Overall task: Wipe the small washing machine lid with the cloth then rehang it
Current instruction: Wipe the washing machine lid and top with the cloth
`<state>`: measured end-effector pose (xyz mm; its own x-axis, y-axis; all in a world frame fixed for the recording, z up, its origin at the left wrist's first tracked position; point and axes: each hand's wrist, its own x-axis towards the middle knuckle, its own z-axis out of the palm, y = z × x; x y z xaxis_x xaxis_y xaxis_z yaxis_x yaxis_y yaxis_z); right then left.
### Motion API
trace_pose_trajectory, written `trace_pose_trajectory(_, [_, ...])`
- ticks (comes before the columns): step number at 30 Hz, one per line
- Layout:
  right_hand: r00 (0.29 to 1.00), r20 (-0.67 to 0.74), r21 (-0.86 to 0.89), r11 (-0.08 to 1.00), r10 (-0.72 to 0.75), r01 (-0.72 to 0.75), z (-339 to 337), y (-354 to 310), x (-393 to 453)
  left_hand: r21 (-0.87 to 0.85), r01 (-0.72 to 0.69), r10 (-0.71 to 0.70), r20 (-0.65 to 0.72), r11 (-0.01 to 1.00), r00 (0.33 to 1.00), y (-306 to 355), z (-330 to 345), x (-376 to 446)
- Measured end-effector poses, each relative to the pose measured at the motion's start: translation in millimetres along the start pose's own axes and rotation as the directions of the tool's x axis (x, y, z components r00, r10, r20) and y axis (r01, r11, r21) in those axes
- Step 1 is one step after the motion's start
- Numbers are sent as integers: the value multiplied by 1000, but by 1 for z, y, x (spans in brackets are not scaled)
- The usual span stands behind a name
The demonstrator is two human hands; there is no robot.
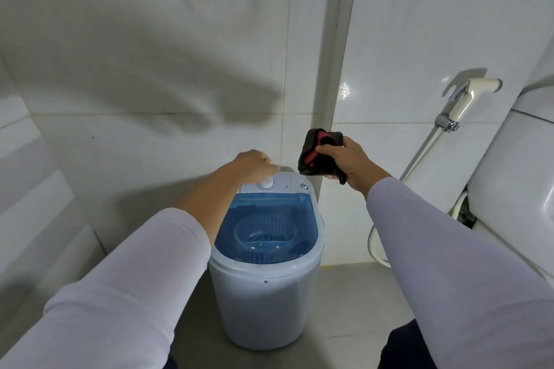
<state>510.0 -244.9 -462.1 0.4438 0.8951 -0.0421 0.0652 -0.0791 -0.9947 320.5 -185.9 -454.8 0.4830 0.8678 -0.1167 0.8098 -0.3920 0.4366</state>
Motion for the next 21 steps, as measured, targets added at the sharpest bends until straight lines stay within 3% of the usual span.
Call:
trace_pose_trajectory(3, [999, -26, -17, 999, 34, -35, -1, 11, 9, 220, 42, -66, 104, 975, 992, -19, 26, 8])
trace_pose_trajectory(7, [998, -64, -70, 997, 27, -32, 3, 27, 30, 226, 88, -125, 152, 970, 980, -36, 50, 29])
trace_pose_trajectory(10, [993, -117, -275, 961, -20, -13, 9, 41, 49, 256, 89, -133, 162, 963, 978, -40, 56, 45])
trace_pose_trajectory(16, [984, -127, -609, 793, -124, 21, 25, 64, 82, 361, 75, -155, 199, 929, 968, -49, 77, 73])
trace_pose_trajectory(21, [984, -1, -862, 500, -179, 90, 44, 71, 104, 383, 80, -153, 166, 920, 974, -50, 89, 86])
